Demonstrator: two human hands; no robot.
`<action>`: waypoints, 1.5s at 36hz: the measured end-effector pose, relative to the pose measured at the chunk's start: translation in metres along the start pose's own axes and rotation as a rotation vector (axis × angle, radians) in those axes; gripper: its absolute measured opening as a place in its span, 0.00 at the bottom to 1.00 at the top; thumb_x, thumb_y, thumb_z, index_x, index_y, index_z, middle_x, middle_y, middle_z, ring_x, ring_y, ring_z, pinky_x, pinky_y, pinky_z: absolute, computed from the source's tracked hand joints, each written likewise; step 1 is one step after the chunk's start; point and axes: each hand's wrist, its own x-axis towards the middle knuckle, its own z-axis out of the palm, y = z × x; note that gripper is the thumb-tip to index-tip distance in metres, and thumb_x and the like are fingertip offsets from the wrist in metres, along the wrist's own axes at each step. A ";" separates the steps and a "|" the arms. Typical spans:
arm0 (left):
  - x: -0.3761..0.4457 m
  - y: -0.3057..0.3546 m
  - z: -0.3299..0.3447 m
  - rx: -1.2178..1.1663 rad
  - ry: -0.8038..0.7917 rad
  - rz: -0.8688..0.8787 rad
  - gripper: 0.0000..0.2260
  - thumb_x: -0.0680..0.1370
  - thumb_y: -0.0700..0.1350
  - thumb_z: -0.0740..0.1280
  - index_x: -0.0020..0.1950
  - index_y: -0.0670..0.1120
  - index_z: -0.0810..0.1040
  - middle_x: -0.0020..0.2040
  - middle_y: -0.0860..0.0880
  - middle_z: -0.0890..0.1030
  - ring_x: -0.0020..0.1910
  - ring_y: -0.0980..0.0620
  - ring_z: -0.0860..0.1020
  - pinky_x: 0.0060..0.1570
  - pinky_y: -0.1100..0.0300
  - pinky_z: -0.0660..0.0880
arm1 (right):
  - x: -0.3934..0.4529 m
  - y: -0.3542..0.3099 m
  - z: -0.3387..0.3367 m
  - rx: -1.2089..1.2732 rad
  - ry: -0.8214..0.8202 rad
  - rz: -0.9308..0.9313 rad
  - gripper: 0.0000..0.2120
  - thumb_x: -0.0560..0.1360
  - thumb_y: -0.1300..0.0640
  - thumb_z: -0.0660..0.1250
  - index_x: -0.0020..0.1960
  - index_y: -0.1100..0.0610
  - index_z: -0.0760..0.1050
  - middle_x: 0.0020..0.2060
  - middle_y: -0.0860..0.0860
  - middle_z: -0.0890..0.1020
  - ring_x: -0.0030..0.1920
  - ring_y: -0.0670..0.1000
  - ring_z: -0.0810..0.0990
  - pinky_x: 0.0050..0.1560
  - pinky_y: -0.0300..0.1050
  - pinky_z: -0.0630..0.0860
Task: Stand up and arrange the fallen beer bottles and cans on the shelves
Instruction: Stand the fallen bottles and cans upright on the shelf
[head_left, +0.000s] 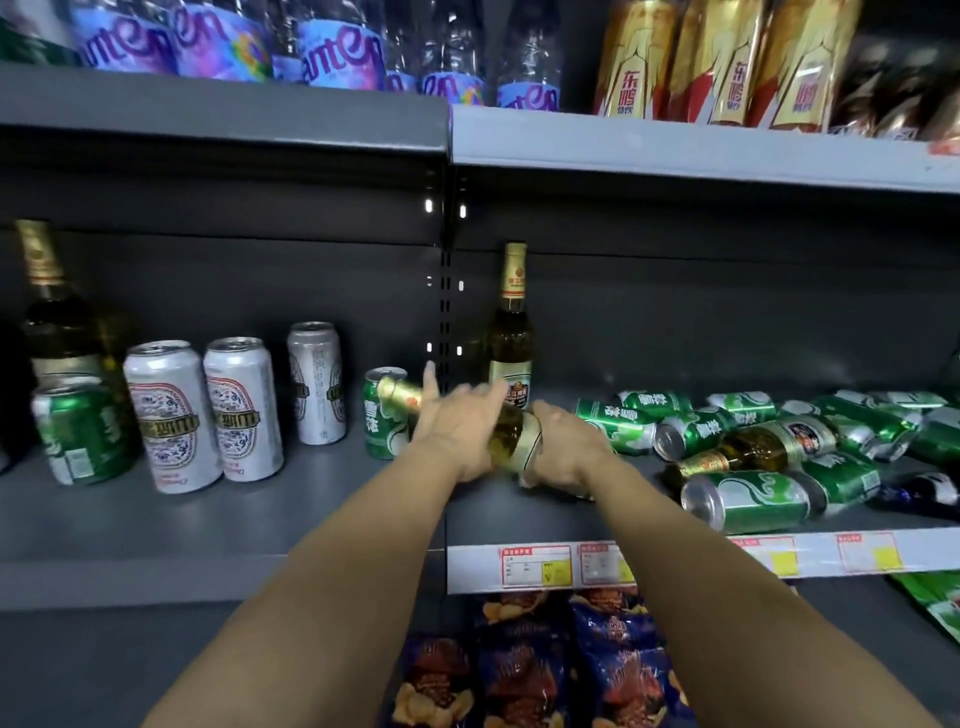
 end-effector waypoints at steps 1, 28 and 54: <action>-0.001 -0.005 -0.003 0.052 0.097 0.031 0.34 0.71 0.48 0.72 0.73 0.50 0.58 0.69 0.50 0.70 0.72 0.48 0.64 0.73 0.36 0.38 | 0.003 -0.006 0.000 0.110 0.028 0.035 0.36 0.60 0.51 0.80 0.63 0.53 0.67 0.58 0.52 0.77 0.58 0.57 0.77 0.56 0.49 0.74; -0.034 -0.146 0.017 -1.346 0.285 -0.705 0.25 0.66 0.52 0.79 0.60 0.47 0.77 0.53 0.48 0.82 0.51 0.49 0.81 0.56 0.50 0.79 | 0.049 -0.184 0.054 1.064 -0.100 -0.025 0.25 0.65 0.68 0.72 0.60 0.57 0.74 0.50 0.54 0.82 0.49 0.51 0.82 0.39 0.37 0.76; -0.046 -0.071 0.007 -0.588 0.822 -0.572 0.15 0.74 0.49 0.69 0.55 0.41 0.73 0.52 0.41 0.74 0.53 0.40 0.72 0.51 0.51 0.64 | 0.010 -0.087 0.026 0.368 0.054 0.174 0.27 0.75 0.62 0.63 0.72 0.54 0.62 0.63 0.55 0.75 0.63 0.59 0.74 0.59 0.49 0.74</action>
